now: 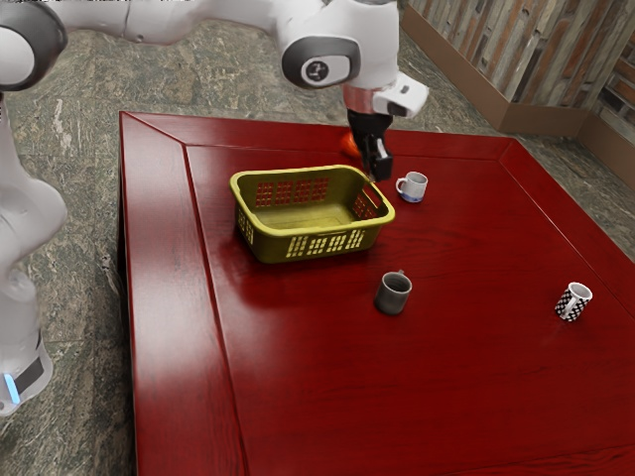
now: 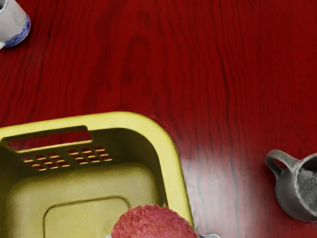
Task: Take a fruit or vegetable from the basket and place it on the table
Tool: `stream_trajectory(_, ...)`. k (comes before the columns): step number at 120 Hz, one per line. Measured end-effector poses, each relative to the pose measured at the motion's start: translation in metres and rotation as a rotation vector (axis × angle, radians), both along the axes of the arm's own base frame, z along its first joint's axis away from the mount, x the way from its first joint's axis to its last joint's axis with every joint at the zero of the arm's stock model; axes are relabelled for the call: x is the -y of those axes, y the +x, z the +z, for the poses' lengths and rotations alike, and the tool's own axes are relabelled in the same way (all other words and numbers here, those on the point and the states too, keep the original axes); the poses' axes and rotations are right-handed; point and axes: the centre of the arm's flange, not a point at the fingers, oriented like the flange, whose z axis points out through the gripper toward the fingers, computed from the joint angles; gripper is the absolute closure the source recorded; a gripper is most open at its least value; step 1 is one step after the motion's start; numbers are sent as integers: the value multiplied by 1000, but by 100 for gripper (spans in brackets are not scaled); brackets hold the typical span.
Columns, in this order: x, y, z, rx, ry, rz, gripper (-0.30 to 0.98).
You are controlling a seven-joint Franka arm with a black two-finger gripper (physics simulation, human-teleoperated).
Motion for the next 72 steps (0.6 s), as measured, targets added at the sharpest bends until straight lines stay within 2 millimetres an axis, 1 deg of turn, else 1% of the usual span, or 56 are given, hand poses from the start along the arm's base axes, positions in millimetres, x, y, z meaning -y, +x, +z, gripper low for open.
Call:
stream_trajectory(6,59,10,17,39,31,-82,53)
stream_trajectory(10,99,17,19,51,46,-126,53)
stream_trajectory(13,129,20,17,54,55,-160,53)
stream_trajectory(17,167,25,4,43,64,-204,53)
stream_trajectory(20,190,30,-8,30,65,-230,53)
stream_trajectory(23,207,39,-26,6,56,-249,53)
stream_trajectory(25,214,46,-39,-14,42,-258,54)
stream_trajectory(28,217,54,-54,-39,17,-265,55)
stream_trajectory(33,216,66,-75,-75,-14,-265,55)
stream_trajectory(42,214,76,-99,-114,-43,-261,54)
stream_trajectory(44,214,77,-103,-120,-47,-261,51)
stream_trajectory(50,215,80,-111,-131,-55,-262,37)
stream_trajectory(58,215,82,-114,-133,-62,-264,23)
stream_trajectory(67,212,82,-110,-126,-61,-264,13)
stream_trajectory(70,201,81,-100,-117,-55,-253,11)
stream_trajectory(72,185,78,-81,-103,-47,-236,10)
